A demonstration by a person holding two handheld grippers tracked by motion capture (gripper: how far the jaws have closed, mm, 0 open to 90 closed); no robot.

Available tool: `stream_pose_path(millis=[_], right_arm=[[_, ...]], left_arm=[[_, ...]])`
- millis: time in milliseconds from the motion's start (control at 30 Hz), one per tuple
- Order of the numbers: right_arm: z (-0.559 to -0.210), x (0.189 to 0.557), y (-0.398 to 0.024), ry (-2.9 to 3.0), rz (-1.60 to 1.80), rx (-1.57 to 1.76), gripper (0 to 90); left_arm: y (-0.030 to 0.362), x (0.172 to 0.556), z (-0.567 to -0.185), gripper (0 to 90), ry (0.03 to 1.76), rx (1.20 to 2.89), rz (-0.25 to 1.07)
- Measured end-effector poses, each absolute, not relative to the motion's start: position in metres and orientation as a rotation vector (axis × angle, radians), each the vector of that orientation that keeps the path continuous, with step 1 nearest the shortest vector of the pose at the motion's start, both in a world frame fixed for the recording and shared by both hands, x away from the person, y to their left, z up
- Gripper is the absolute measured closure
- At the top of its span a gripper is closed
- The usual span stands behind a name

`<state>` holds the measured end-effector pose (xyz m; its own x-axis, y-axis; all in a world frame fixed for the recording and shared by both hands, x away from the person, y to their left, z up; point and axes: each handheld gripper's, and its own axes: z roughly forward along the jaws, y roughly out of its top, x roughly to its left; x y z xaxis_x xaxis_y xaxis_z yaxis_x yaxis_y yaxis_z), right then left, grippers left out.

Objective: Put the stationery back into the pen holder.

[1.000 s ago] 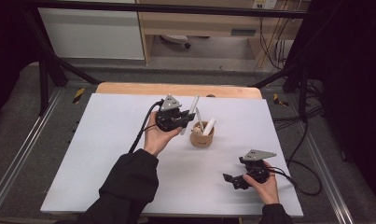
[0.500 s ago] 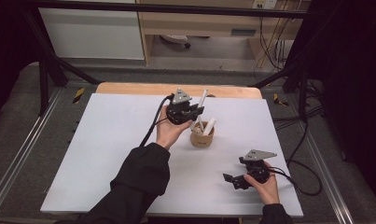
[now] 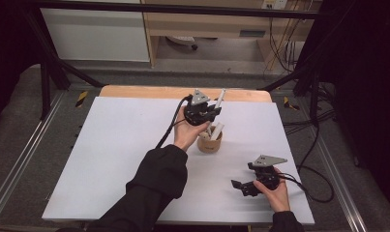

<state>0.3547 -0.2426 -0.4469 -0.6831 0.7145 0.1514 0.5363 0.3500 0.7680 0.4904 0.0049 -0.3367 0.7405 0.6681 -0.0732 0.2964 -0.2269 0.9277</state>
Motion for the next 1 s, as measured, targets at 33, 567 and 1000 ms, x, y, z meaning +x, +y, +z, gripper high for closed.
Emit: stream_pose_path(millis=[33, 567, 1000], right_arm=[[-0.447, 0.355, -0.243, 2.406, 1.238, 1.126, 1.0], [-0.447, 0.355, -0.242, 2.412, 1.228, 1.119, 1.0], [-0.449, 0.355, -0.241, 2.423, 1.221, 1.119, 1.0]], left_arm=[[0.004, 0.492, -0.338, 77.7, 0.752, 1.822, 0.417], [0.000, 0.502, -0.368, 77.7, 0.725, 1.890, 0.375], [0.012, 0.502, -0.387, 77.7, 0.725, 1.921, 0.341]])
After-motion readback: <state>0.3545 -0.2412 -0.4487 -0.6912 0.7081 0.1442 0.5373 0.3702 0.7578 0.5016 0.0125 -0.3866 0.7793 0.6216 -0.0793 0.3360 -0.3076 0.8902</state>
